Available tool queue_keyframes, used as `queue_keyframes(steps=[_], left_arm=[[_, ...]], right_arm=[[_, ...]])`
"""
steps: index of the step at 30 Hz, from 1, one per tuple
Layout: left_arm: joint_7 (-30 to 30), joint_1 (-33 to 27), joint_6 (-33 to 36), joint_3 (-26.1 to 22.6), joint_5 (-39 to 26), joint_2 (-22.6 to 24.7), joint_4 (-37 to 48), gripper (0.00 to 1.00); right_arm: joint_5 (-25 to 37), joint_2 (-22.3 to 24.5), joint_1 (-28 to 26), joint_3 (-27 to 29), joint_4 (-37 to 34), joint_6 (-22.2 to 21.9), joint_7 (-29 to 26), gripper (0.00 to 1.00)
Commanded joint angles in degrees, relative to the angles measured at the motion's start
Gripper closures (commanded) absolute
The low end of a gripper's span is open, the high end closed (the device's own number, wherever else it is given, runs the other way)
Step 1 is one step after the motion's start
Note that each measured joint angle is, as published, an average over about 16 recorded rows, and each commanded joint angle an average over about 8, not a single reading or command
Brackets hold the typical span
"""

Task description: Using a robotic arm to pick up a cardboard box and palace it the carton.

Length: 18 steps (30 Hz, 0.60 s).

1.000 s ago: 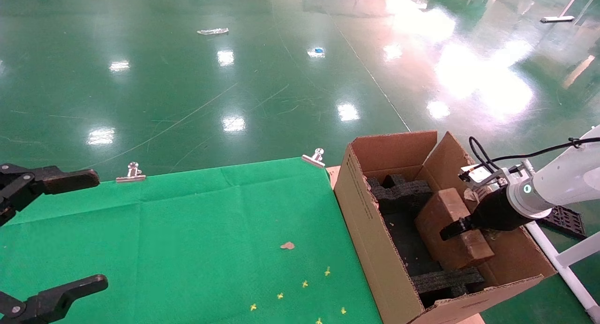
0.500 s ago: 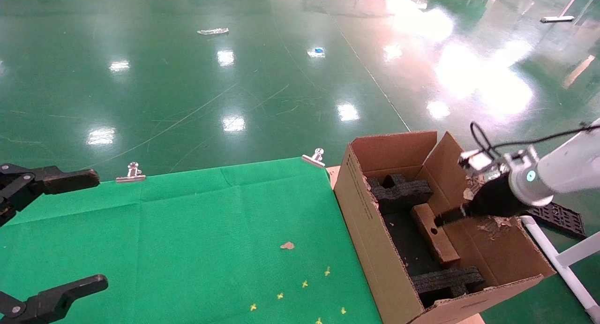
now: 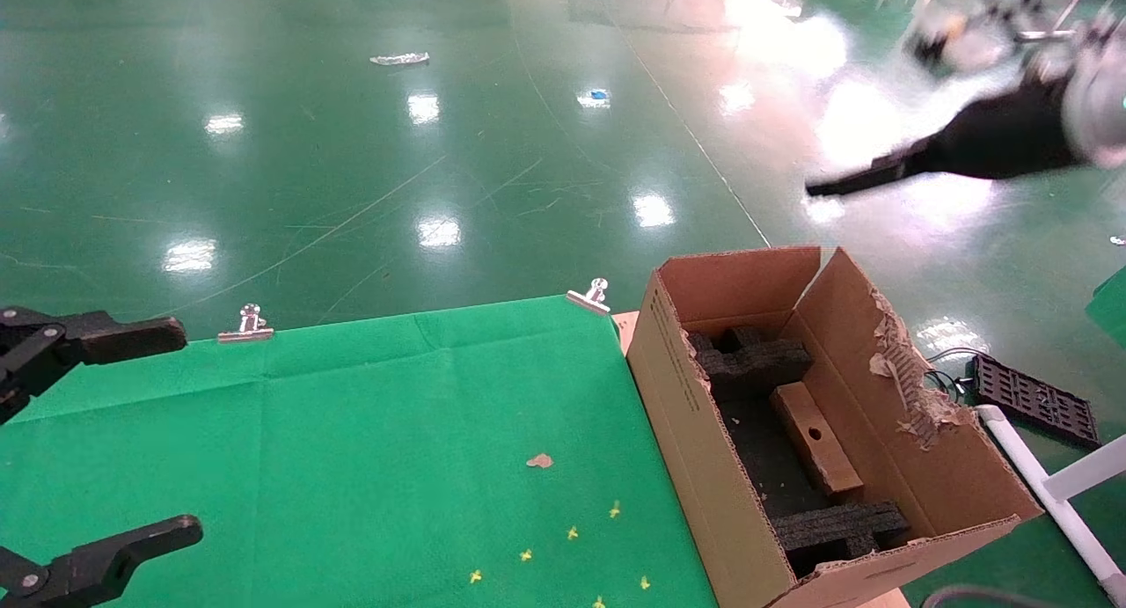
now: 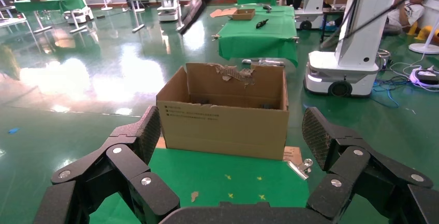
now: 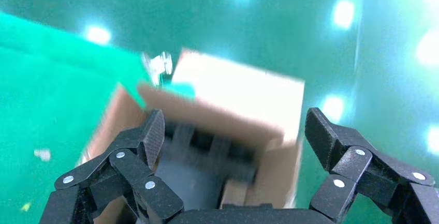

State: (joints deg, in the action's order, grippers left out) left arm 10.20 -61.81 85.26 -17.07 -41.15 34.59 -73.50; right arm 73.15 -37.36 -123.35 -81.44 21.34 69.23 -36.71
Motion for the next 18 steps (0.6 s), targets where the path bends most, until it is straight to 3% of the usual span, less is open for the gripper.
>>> queue_keyframes(steps=[1, 10, 18], left_arm=[[0.0, 0.0, 0.0, 0.0, 0.0, 0.0, 0.0, 0.00], [0.0, 0.0, 0.0, 0.0, 0.0, 0.0, 0.0, 0.00], [0.0, 0.0, 0.0, -0.1, 0.0, 0.0, 0.1, 0.00]], right_arm=[[-0.7, 1.6, -2.2, 0.8, 3.4, -0.1, 2.0, 0.00], [-5.7, 5.5, -0.7, 5.5, 12.6, -0.9, 2.9, 0.00], [-9.0, 5.1, 7.3, 13.2, 17.7, 1.3, 5.9, 0.00]])
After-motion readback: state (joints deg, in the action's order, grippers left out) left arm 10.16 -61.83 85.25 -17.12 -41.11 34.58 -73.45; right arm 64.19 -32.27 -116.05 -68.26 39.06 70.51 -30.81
